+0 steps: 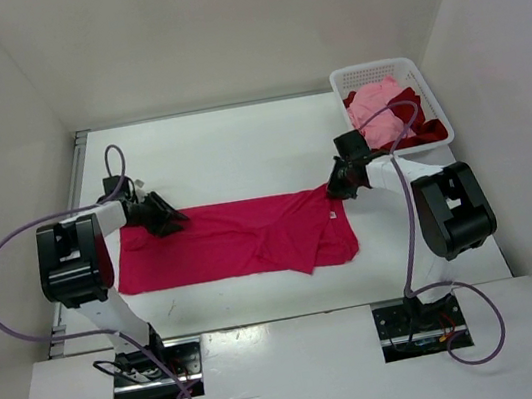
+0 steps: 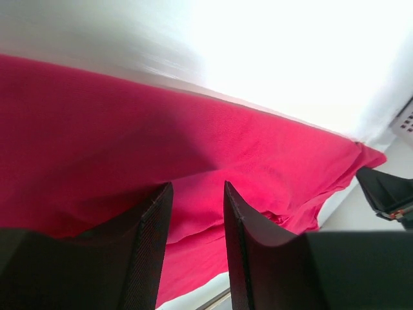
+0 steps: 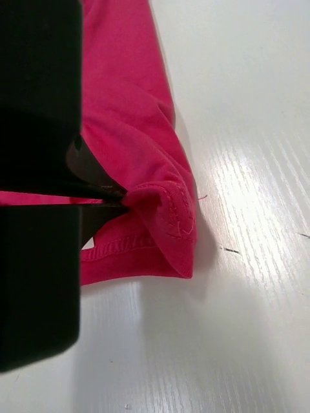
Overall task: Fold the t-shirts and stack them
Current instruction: Fold the other side of the tshirt into a rectangle
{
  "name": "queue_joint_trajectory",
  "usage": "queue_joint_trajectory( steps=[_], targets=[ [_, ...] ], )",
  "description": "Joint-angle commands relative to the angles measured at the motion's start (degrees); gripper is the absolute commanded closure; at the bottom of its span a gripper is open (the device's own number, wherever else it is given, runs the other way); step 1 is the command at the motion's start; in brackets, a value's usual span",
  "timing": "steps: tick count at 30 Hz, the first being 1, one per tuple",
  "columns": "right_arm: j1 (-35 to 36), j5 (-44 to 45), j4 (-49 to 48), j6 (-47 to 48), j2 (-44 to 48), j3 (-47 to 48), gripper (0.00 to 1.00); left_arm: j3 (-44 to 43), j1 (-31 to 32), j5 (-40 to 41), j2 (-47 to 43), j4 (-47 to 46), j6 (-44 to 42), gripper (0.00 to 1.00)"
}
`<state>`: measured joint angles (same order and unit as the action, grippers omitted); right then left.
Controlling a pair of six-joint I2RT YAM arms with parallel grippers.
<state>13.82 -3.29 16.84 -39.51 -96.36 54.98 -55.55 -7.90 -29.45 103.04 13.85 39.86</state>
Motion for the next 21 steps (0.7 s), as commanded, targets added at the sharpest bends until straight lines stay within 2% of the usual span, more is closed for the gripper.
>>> queue_joint_trajectory(
  steps=[1, 8, 12, 13, 14, 17, 21],
  targets=[
    [-0.72, 3.54, -1.82, -0.74, 1.17, 3.37, 0.96, 2.28, -2.9, 0.1, 1.37, -2.41, -0.66, 0.55],
    [-3.1, 9.96, 3.2, -0.75, 3.9, 3.91, 0.97, 3.96, -11.24, 0.1, 1.37, -3.48, 0.49, 0.55],
    [-4.33, 8.57, 3.2, -0.75, 3.02, 3.91, 0.96, 4.57, -13.1, -0.43, 1.9, -3.48, 1.01, 0.55],
    [-4.33, 7.95, 3.2, -0.75, 2.23, 3.3, 0.93, 5.09, -13.1, -0.95, 1.9, -3.48, 1.54, 0.55],
    [-4.33, 7.43, 2.33, -0.75, 2.23, 3.29, 0.84, 5.1, -13.1, -0.96, 1.29, -3.48, 1.54, 0.55],
    [-4.33, 6.19, 1.79, -0.75, 3.71, 2.68, 0.68, 5.63, -13.1, -2.27, -1.35, -2.87, 0.93, 0.53],
    [-4.33, 3.92, 4.33, -0.04, 6.7, 5.75, 0.56, 4.23, -13.1, -2.89, -5.13, -0.66, -0.39, 0.5]
  ],
)
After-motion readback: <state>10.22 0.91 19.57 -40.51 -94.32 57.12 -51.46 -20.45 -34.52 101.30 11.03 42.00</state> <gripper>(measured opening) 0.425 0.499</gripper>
